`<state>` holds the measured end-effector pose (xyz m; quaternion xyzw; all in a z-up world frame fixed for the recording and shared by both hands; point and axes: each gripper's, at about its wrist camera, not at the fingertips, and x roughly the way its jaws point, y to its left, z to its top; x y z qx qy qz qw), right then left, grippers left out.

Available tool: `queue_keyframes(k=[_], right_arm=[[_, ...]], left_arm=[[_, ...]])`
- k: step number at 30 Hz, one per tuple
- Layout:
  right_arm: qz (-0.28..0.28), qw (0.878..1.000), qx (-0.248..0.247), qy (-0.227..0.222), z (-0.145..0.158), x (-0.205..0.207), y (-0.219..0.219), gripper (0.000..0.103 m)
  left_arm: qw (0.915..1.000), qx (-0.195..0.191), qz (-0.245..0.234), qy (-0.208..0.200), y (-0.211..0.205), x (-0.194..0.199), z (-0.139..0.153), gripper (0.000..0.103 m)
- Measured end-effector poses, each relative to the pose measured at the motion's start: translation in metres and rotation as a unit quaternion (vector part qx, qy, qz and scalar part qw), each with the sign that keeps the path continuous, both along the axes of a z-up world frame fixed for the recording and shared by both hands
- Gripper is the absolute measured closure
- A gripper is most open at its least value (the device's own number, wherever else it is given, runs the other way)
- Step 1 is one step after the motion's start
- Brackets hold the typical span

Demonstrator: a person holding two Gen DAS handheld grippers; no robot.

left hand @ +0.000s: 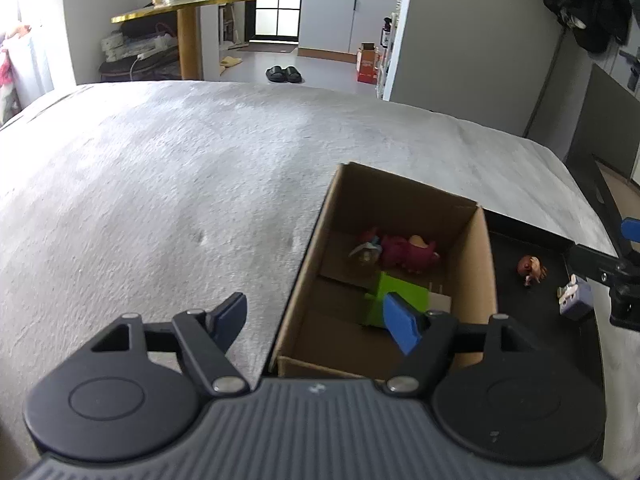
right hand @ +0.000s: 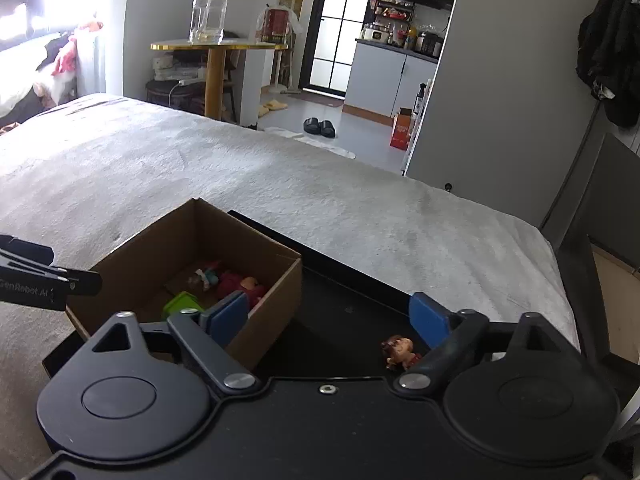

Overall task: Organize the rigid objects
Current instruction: 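Move the right gripper to the lavender block and grasp it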

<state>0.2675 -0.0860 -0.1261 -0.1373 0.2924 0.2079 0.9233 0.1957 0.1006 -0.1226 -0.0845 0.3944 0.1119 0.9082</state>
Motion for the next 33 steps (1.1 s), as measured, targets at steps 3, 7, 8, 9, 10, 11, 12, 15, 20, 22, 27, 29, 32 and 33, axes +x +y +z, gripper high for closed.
queue_keyframes(k=[3,7,8,9,10,11,12,15,20,22,27,29,32,33], right_arm=[[-0.011,1.0,0.012,0.004,-0.007,0.003,-0.016,0.012],[-0.033,0.999,0.031,0.021,-0.016,0.011,-0.036,0.012],[-0.035,0.998,0.036,0.025,-0.018,0.013,-0.041,0.012],[-0.036,0.998,0.041,0.027,-0.02,0.014,-0.045,0.012],[-0.038,0.998,0.046,0.028,-0.022,0.014,-0.05,0.012],[-0.04,0.997,0.051,0.03,-0.024,0.015,-0.054,0.012],[-0.041,0.997,0.056,0.031,-0.026,0.017,-0.058,0.012],[-0.049,0.996,0.067,0.036,-0.033,0.021,-0.07,0.012],[-0.062,0.993,0.091,0.051,-0.047,0.029,-0.089,0.012],[-0.069,0.991,0.098,0.056,-0.053,0.032,-0.096,0.012],[-0.097,0.986,0.116,0.071,-0.069,0.043,-0.116,0.013],[-0.108,0.986,0.112,0.067,-0.076,0.046,-0.121,0.013],[-0.124,0.985,0.105,0.065,-0.091,0.052,-0.129,0.018],[-0.13,0.984,0.106,0.067,-0.095,0.055,-0.131,0.023]], left_arm=[[0.9999,0.015,-0.006,0.003,-0.012,0.002,0.001,0.028],[0.9994,0.031,-0.008,0.01,-0.025,0.006,0.002,0.027],[0.9992,0.036,-0.009,0.011,-0.029,0.007,0.002,0.027],[0.999,0.042,-0.01,0.012,-0.033,0.008,0.002,0.027],[0.9988,0.046,-0.011,0.014,-0.036,0.009,0.002,0.027],[0.9986,0.05,-0.011,0.016,-0.039,0.01,0.002,0.027],[0.9983,0.054,-0.012,0.018,-0.043,0.012,0.002,0.027],[0.9975,0.066,-0.015,0.021,-0.055,0.016,0.004,0.027],[0.9957,0.087,-0.022,0.021,-0.074,0.022,0.006,0.027],[0.9948,0.095,-0.027,0.022,-0.081,0.026,0.006,0.027],[0.9907,0.126,-0.04,0.035,-0.101,0.036,0.002,0.027],[0.99,0.129,-0.045,0.037,-0.107,0.04,0.002,0.027],[0.9885,0.135,-0.054,0.039,-0.118,0.045,0.003,0.027],[0.9886,0.134,-0.056,0.04,-0.121,0.046,0.004,0.027]])
